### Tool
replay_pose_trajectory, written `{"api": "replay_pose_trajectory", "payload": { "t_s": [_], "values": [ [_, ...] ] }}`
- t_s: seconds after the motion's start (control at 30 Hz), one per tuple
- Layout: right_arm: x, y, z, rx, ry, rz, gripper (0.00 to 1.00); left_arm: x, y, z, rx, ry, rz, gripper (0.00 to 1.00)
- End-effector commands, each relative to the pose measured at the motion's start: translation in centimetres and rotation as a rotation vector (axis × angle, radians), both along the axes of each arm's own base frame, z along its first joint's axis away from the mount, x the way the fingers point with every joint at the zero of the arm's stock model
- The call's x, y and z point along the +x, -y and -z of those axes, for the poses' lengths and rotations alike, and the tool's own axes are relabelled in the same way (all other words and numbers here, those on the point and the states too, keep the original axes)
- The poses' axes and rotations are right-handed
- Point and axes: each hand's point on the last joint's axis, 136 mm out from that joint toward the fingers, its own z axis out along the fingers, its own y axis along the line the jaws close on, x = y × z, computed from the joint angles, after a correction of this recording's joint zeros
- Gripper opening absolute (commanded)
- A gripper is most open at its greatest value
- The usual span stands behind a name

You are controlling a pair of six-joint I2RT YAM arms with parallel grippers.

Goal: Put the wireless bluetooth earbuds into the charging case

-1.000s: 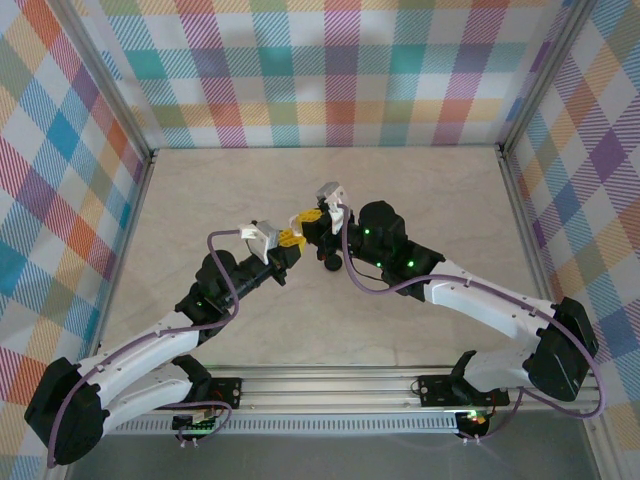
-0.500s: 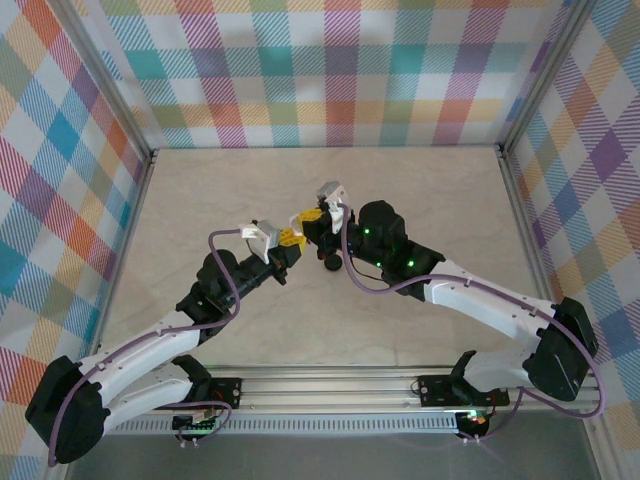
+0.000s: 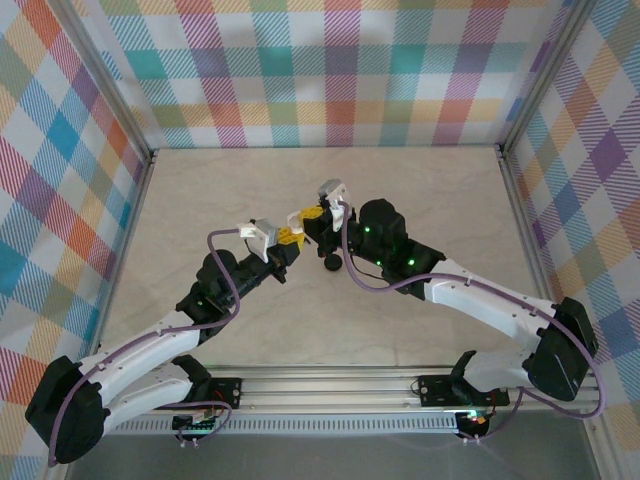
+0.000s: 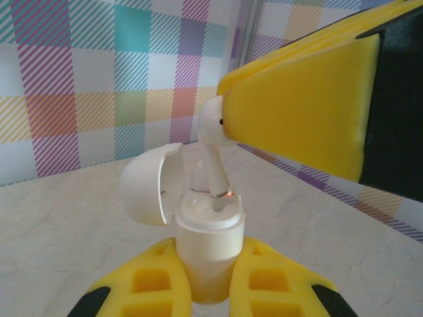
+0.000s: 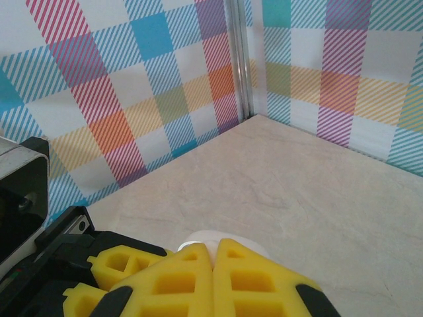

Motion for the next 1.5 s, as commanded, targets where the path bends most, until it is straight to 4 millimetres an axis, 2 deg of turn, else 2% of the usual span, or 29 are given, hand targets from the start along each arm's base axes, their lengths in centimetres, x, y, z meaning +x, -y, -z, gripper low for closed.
{"api": "replay_pose_trajectory", "payload": {
  "t_s": [0.0, 0.47, 0.83, 1.07, 1.23, 1.47],
  "values": [
    [0.0, -0.6, -0.7, 0.022, 0.0, -0.011, 0.05, -0.4, 0.0, -4.2, -0.094, 0.084, 0.003, 0.0],
    [-0.2, -0.6, -0.1, 0.035, -0.032, -0.018, 0.05, 0.2, 0.1, -4.3, -0.105, 0.073, -0.015, 0.0],
    [-0.2, -0.8, -0.3, 0.03, -0.022, -0.029, 0.05, 0.3, 0.3, -3.9, -0.104, 0.066, -0.011, 0.0],
    [-0.1, -1.0, 0.5, 0.023, -0.043, -0.025, 0.05, 0.4, 0.3, -4.2, -0.104, 0.073, -0.014, 0.0],
    [0.0, -1.0, 0.1, 0.035, -0.051, -0.022, 0.05, 0.6, 0.3, -4.1, -0.101, 0.072, -0.02, 0.0],
    [-0.2, -0.7, 1.8, 0.002, -0.092, -0.015, 0.05, 1.0, 0.3, -4.5, -0.097, 0.085, -0.038, 0.0]
  ]
}}
